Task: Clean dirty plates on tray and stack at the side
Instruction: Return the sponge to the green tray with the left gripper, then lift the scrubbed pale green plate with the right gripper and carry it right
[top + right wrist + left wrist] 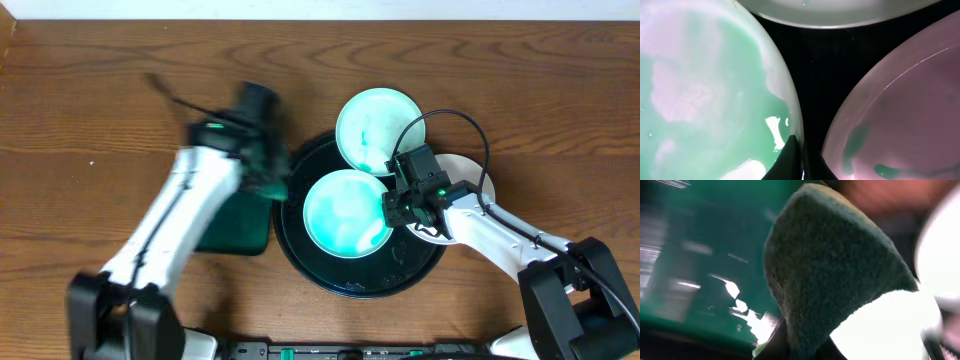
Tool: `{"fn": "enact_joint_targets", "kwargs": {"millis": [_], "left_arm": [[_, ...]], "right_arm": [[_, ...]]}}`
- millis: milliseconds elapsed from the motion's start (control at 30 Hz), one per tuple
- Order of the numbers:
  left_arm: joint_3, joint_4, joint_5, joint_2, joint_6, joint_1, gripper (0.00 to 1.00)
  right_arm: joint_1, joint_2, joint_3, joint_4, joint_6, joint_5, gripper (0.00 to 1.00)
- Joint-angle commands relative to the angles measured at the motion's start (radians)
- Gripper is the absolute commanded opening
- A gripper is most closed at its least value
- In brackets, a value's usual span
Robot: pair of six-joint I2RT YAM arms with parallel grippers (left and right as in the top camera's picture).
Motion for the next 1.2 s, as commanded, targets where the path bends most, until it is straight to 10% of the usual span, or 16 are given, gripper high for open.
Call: {"fn": "enact_joint_targets", "kwargs": {"millis": [0, 267, 833, 1167], "left_arm": [[-0.011, -0.01, -0.167, 0.027, 0.032, 0.162, 0.07], [-0.035, 0.023, -0.144, 0.187, 0.106, 0.319, 0.1], [-0.034, -0.049, -0.067, -0.166, 0.11, 0.319, 0.75], [-0.034, -0.099, -0.067, -0.328, 0.109, 0.319, 0.79]], "right_arm": [[-0.013, 0.017, -0.002, -0.012, -0.025, 0.063, 0.01], [-0.011, 0.017, -0.002, -0.002, -0.075, 0.032, 0.09], [-0.003, -0.067, 0.328, -0.221, -0.141, 0.039, 0.01], [0.091, -0.04, 0.51, -0.031, -0.171, 0.081, 0.01]]}}
